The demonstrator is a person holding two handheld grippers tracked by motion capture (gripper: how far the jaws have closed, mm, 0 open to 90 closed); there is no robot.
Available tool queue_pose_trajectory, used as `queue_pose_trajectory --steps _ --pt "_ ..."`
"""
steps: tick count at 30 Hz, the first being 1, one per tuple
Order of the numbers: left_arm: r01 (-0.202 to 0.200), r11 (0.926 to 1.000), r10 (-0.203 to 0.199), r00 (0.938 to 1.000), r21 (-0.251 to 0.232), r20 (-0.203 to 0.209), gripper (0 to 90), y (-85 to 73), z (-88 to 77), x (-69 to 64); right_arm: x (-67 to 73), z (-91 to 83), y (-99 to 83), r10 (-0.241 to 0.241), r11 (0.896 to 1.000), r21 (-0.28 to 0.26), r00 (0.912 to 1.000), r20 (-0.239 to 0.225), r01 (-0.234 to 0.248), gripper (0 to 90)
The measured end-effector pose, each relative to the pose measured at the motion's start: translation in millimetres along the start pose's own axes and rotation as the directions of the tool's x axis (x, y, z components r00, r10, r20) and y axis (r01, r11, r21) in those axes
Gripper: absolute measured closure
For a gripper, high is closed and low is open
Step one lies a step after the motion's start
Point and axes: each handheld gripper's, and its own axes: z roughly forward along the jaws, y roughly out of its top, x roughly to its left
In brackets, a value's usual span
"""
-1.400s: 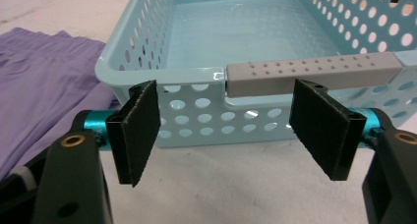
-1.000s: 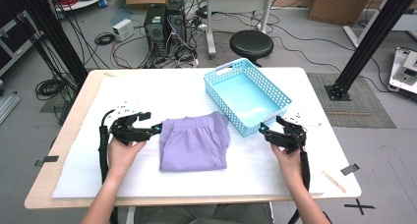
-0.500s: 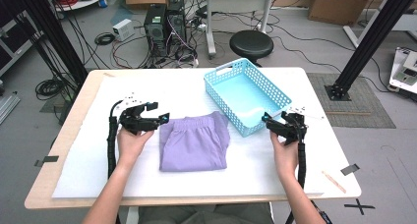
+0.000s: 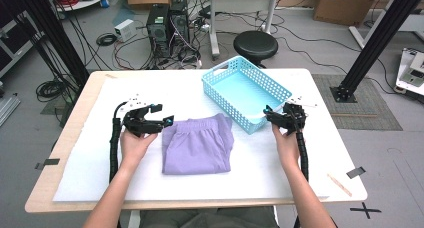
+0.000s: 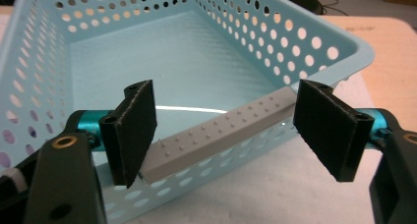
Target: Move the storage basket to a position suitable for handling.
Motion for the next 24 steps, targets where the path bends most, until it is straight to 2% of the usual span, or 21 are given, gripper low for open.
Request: queue_pose_trajectory --steps 1,4,6,7,10,12,15,17,19,20,21,24 --pt "-0.004 1.0000 0.004 1.0000 0.001 0.003 26.6 0.2 -0.4 -0.7 -0.5 -0.4 2.2 -0.009 1.000 0.005 1.0000 0.001 0.009 26.8" --pt "-0.007 0.9999 0.007 1.0000 -0.008 0.005 26.6 0.8 -1.3 -1.2 -0.5 -11.1 0.2 0.026 1.000 -0.003 0.9977 -0.063 -0.026 27.1" --pt "-0.005 0.9999 0.005 1.0000 -0.012 0.004 26.7 0.4 -1.5 -0.4 7.1 -24.1 -6.9 -0.021 0.999 -0.026 0.9960 -0.087 0.019 27.1" --pt "-0.002 1.0000 0.002 1.0000 -0.009 0.005 26.6 0.1 -1.3 -0.1 13.9 -32.3 -13.0 -0.062 0.997 -0.046 0.9918 -0.112 0.057 27.0" --pt "0.000 1.0000 0.000 1.0000 -0.003 0.003 26.6 -1.3 -0.8 0.2 30.5 -44.3 -24.3 -0.129 0.990 -0.076 0.9796 -0.154 0.119 27.1" --pt "0.003 1.0000 -0.003 1.0000 -0.002 0.003 26.6 -1.5 -0.8 -0.7 41.4 -46.0 -26.3 -0.158 0.986 -0.076 0.9752 -0.155 0.148 27.4" --pt "-0.001 1.0000 0.001 1.0000 -0.003 0.003 26.7 -1.3 -1.0 -1.7 55.0 -43.6 -26.1 -0.188 0.981 -0.080 0.9733 -0.132 0.178 27.8" --pt "0.001 1.0000 -0.001 1.0000 -0.005 0.004 26.7 -1.4 -1.0 -1.6 63.3 -37.0 -28.1 -0.222 0.974 -0.058 0.9723 -0.074 0.218 28.6" --pt "-0.001 1.0000 0.001 1.0000 -0.003 0.007 26.7 -1.7 -1.1 -0.9 64.6 -32.5 -29.8 -0.246 0.969 -0.028 0.9686 -0.033 0.246 31.1" --pt "0.004 1.0000 -0.004 1.0000 -0.002 0.008 26.7 -2.2 -1.2 -0.6 63.3 -32.8 -30.0 -0.254 0.967 -0.028 0.9667 -0.033 0.253 31.7" --pt "0.008 1.0000 -0.008 0.9999 -0.005 0.011 26.7 -2.6 -0.9 -0.3 59.3 -33.4 -29.4 -0.251 0.968 -0.024 0.9669 -0.047 0.250 32.4" --pt "0.014 0.9999 -0.014 0.9998 -0.003 0.012 26.7 -3.4 -0.1 0.5 49.2 -35.1 -30.2 -0.232 0.973 -0.023 0.9722 -0.033 0.231 33.6"
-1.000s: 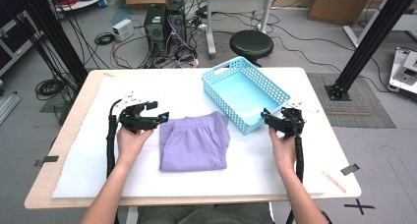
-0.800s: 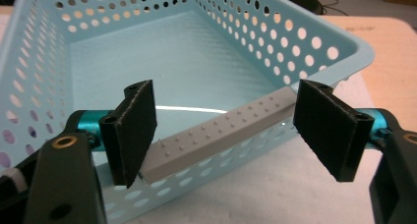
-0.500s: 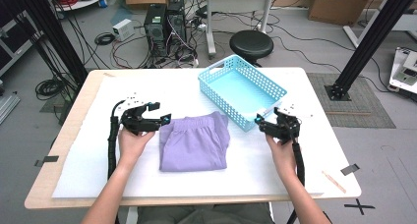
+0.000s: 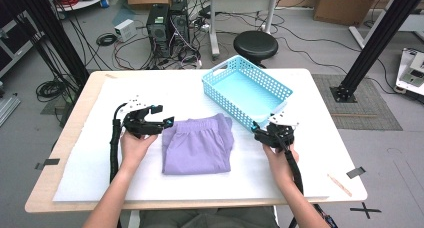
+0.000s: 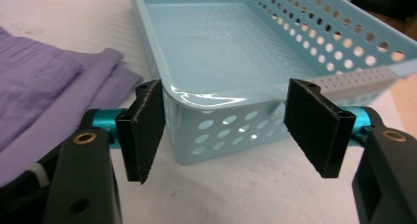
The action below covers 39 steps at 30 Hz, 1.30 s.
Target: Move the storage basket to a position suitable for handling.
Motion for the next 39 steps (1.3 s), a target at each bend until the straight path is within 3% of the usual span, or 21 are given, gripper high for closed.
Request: queue_pose_trajectory --steps 6,12,16,18,21,25,28,30,33,39 --pt "-0.007 1.0000 0.007 1.0000 0.005 -0.001 26.7 0.3 0.4 -1.1 -25.2 -0.4 -6.1 0.071 0.997 0.008 0.9965 0.044 -0.072 33.7" --pt "-0.002 1.0000 0.002 1.0000 0.005 -0.006 26.7 -0.6 -0.1 0.3 -54.4 -2.8 -12.0 0.138 0.990 0.000 0.9838 0.115 -0.139 34.8" --pt "-0.005 1.0000 0.005 1.0000 0.005 -0.004 26.6 -0.6 0.6 0.4 -65.9 -13.5 -11.3 0.201 0.979 -0.044 0.9755 0.089 -0.198 34.1" --pt "0.001 1.0000 -0.001 1.0000 0.010 -0.003 26.6 -1.2 1.8 0.4 -66.3 -14.2 -4.3 0.206 0.977 -0.068 0.9749 0.084 -0.201 34.1" --pt "-0.006 0.9998 0.006 1.0000 0.017 -0.005 26.6 -1.9 2.0 -0.7 -67.3 0.1 7.0 0.230 0.973 -0.045 0.9694 0.085 -0.227 34.1" --pt "-0.002 1.0000 0.002 1.0000 0.008 -0.009 26.6 -1.8 0.4 -0.2 -71.8 24.3 13.0 0.289 0.956 0.033 0.9534 0.086 -0.293 33.9" --pt "0.002 0.9999 -0.002 0.9999 0.011 -0.011 26.6 -3.2 -0.9 0.9 -72.1 34.8 12.5 0.304 0.949 0.063 0.9505 0.063 -0.308 36.9" --pt "0.002 1.0000 -0.002 0.9999 0.010 -0.014 26.7 -4.0 -1.6 2.0 -70.4 36.6 13.3 0.296 0.952 0.060 0.9520 0.077 -0.301 37.3" --pt "0.004 0.9999 -0.003 0.9999 0.010 -0.014 26.6 -4.4 -1.9 1.9 -69.5 38.8 16.4 0.250 0.964 0.069 0.9643 0.087 -0.256 38.6" --pt "-0.003 0.9999 0.003 1.0000 0.015 -0.010 26.7 -4.8 -1.5 0.2 -73.7 52.8 25.7 0.200 0.976 0.085 0.9798 0.007 -0.200 44.7"
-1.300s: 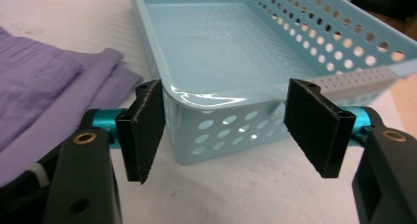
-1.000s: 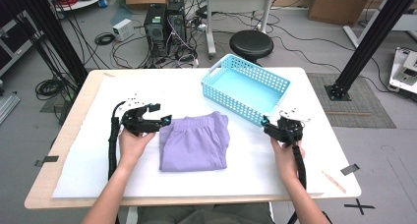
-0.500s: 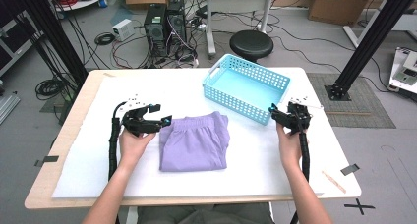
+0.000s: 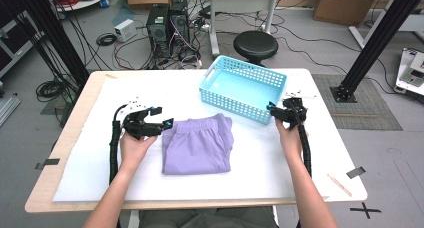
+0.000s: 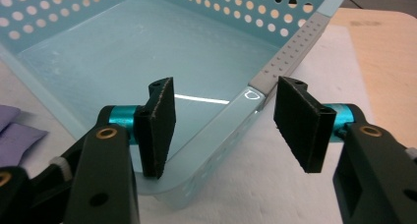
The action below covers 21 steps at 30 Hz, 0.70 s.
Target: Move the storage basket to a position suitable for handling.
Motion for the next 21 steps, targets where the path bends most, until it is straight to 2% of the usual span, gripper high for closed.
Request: queue_pose_trajectory --steps 8,10,14,21 --pt "0.013 0.9999 -0.013 0.9998 -0.005 -0.015 26.6 -3.6 -3.2 6.1 7.5 19.3 13.5 -0.068 0.998 0.000 0.9947 -0.077 0.069 48.3" --pt "0.013 0.9999 -0.013 0.9998 -0.008 -0.016 26.7 -4.2 -4.7 7.4 7.9 22.6 16.2 -0.071 0.997 0.003 0.9930 -0.094 0.072 48.9" --pt "0.009 0.9997 -0.009 0.9997 -0.022 -0.021 26.6 -4.6 -5.9 9.3 10.8 29.9 22.6 -0.096 0.995 0.010 0.9875 -0.125 0.098 49.5" --pt "0.011 0.9998 -0.011 0.9998 -0.014 -0.018 26.6 -6.1 -3.5 9.9 18.6 40.2 31.0 -0.149 0.988 0.013 0.9742 -0.169 0.154 50.5"
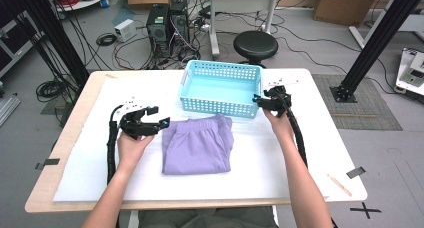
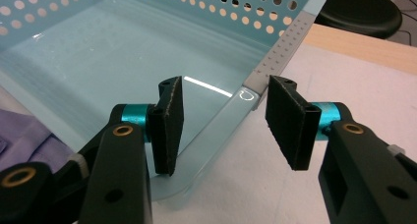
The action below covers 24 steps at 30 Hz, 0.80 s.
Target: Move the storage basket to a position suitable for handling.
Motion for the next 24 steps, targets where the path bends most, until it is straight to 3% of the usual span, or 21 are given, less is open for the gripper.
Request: queue_pose_trajectory --steps 14,22,24 --pt "-0.013 0.9999 0.013 0.9999 0.009 0.005 26.6 -1.1 -0.5 -2.4 7.2 13.0 12.1 -0.077 0.997 -0.007 0.9965 -0.031 0.077 54.5" --pt "-0.017 0.9997 0.017 0.9999 0.018 0.001 26.6 -4.1 -2.7 -3.3 7.5 18.9 18.2 -0.091 0.996 -0.011 0.9954 -0.030 0.091 58.0" --pt "-0.017 0.9997 0.017 0.9999 0.019 -0.001 26.6 -5.1 -4.1 -2.8 9.2 18.8 18.2 -0.082 0.997 -0.013 0.9965 -0.015 0.082 54.4"
